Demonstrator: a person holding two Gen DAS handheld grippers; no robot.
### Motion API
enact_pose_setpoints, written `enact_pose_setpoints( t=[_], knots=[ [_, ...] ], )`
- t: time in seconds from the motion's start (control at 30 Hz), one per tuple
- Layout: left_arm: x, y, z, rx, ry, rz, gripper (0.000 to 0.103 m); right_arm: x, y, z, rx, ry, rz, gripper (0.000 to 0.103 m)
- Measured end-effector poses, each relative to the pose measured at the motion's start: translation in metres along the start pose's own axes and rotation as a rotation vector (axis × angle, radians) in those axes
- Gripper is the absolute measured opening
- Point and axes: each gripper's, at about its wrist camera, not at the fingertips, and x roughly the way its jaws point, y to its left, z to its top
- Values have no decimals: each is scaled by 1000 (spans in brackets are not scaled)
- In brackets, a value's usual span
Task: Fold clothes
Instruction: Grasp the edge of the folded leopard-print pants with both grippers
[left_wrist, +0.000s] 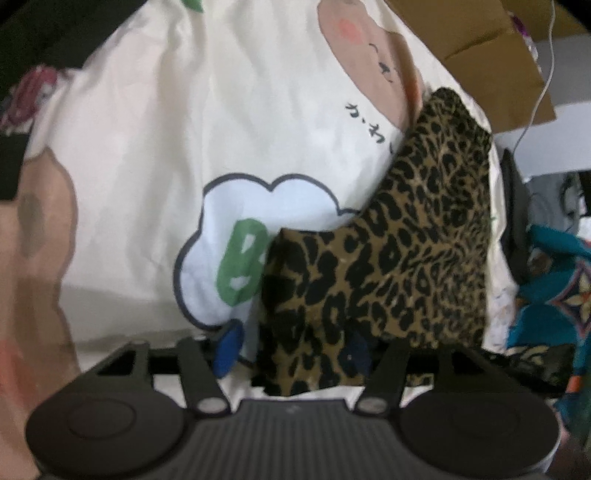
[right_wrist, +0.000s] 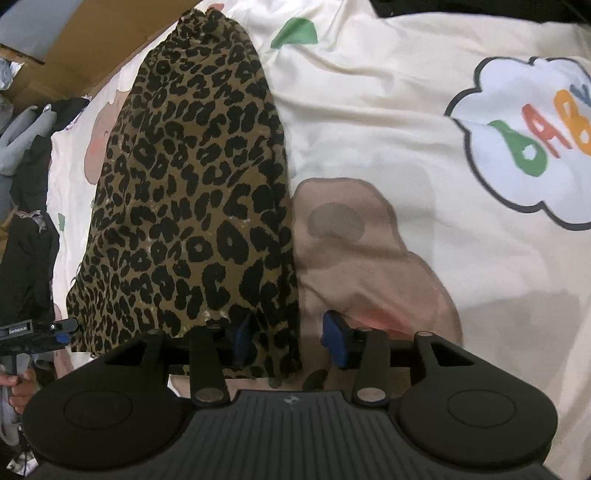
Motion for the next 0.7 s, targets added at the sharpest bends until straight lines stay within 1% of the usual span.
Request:
enact_pose_setpoints(
  t=[0.03, 0.07, 0.1, 0.13, 0.2, 0.27, 0.3, 0.33, 0.37, 0.4, 0.43, 0.47, 0.5, 0.57, 0.63, 0.7],
  knots=[
    [0, 3, 0, -16, 4, -13, 58, 0, 0, 1, 1, 3, 17, 45],
    [1, 3, 1, -16, 9, -18, 52, 0, 0, 2, 0, 7, 37, 35],
    [2, 3, 1, -16, 14, -23, 36, 0, 1, 2, -1, 16, 52, 25],
    [2, 2, 2, -16, 19, -27, 24, 0, 1, 2, -2, 24, 67, 25],
    [4, 2, 3, -16, 29, -37, 23, -1, 0, 2, 0, 38, 90, 25],
    [5, 2, 4, -17, 39, -46, 25, -1, -6, 3, 20, 40, 81, 27],
    [6, 2, 5, -17, 43, -50, 30, -1, -7, 3, 29, 41, 80, 27],
    [7, 1, 5, -17, 48, -55, 39, 0, -8, 3, 35, 39, 83, 27],
    [8, 1, 6, -17, 53, -60, 44, 0, -8, 3, 41, 38, 86, 27],
    [9, 1, 6, -17, 58, -64, 53, 1, -9, 4, 47, 37, 89, 28],
    [9, 1, 7, -17, 63, -69, 58, 2, -9, 4, 54, 36, 92, 28],
    [10, 1, 7, -17, 68, -73, 59, 2, -9, 4, 60, 35, 96, 29],
    [11, -1, 7, -3, 66, -71, 59, 3, -10, 4, 66, 33, 99, 28],
    [9, 2, 4, -4, 57, -63, 49, 4, -8, 3, 60, 34, 101, 28],
    [8, 7, 1, -19, 55, -52, 23, 5, -6, 1, 45, 39, 104, 27],
    [6, 11, -2, -22, 63, -56, 18, 5, -6, 0, 43, 43, 111, 27]
  ],
)
